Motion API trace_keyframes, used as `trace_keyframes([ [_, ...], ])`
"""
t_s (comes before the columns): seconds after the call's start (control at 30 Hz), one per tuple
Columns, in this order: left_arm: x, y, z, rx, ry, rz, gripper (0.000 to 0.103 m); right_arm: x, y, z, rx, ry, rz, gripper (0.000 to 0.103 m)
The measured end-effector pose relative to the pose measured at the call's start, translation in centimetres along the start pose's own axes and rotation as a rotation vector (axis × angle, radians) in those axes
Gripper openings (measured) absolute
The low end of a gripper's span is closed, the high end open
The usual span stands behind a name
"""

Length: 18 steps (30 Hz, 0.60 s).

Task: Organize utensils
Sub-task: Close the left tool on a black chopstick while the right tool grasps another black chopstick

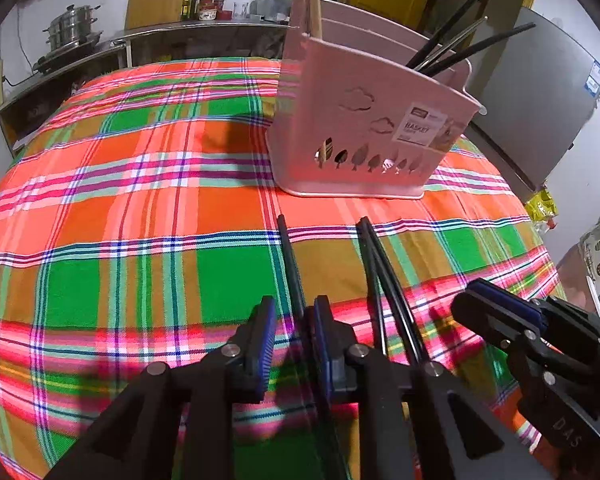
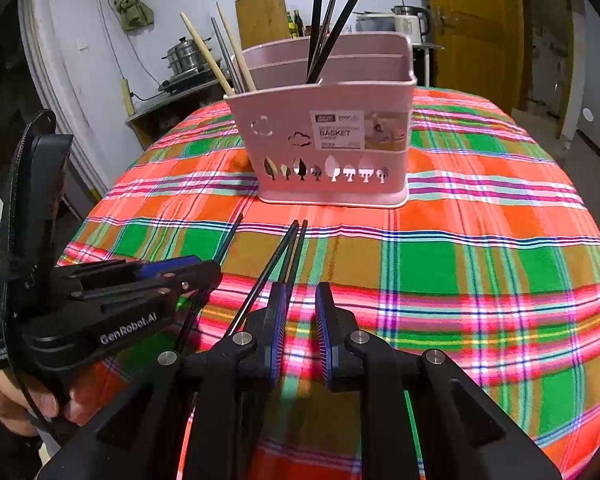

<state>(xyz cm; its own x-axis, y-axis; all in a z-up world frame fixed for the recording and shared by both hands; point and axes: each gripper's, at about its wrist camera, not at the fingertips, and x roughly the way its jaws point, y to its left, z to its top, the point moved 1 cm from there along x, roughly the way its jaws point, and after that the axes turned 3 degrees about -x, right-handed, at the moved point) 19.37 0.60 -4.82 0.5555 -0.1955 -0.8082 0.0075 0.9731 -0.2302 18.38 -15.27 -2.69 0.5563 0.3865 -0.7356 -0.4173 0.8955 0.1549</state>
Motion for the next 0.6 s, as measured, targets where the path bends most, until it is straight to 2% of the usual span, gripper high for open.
trace_keyframes([
  [0.07,0.1,0.1,0.0,0.007,-0.008,0.004,0.019,0.6,0.0,0.1,0.0,0.01,0.004,0.015],
  [0.17,0.0,0.3,-0.1,0.017,-0.015,0.026,0.009,1.4,0.1,0.2,0.0,0.026,0.011,0.015],
  [0.6,-0.6,2.1,-0.1,-0.027,-0.011,0.035,0.009,3.7,0.0,0.4,0.0,0.082,-0.012,0.015],
])
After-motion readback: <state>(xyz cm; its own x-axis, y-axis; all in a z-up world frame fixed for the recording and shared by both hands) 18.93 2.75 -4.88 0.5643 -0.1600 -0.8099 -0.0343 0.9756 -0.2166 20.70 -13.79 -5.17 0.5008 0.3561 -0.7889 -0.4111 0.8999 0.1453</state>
